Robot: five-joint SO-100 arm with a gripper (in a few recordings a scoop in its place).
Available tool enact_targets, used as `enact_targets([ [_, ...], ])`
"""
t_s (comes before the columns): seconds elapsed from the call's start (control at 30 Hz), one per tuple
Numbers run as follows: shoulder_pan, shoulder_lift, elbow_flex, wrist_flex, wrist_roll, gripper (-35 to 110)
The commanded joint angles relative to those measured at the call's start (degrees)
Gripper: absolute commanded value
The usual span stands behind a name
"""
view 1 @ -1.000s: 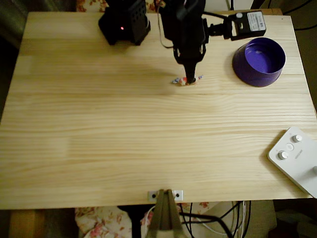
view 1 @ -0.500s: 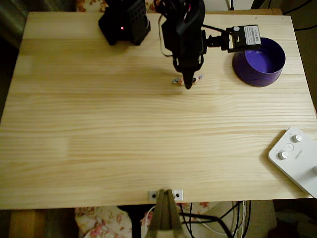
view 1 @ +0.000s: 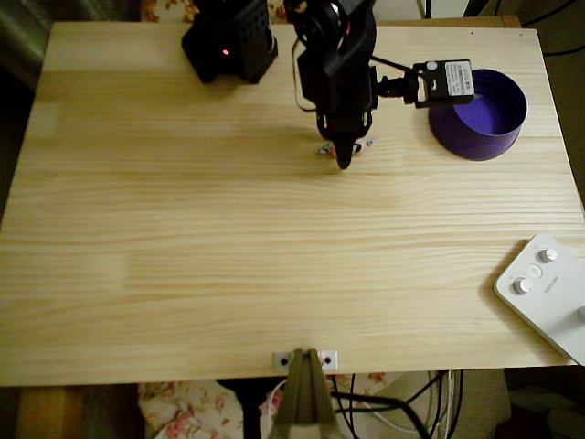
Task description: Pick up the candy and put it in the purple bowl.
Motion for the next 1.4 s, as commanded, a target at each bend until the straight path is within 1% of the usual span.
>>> enact_targets([
  [0.0,-0.9,0.0,-0.6,-0.4,0.1,20],
  [0.37,-1.6,-0.9,-0.7,-0.8,0.1,18],
  [0.6,-1.7,-1.8,-1.4,-0.8,0.1,11],
  [0.7,-1.6,-2.2,-1.8,-0.8,0.4,4],
  [0.9,-1.6,-1.4,-4.1,1.1,1.7,0],
  [1.37,-2.7,6.5,-11.6,6.9,9.1,-1],
])
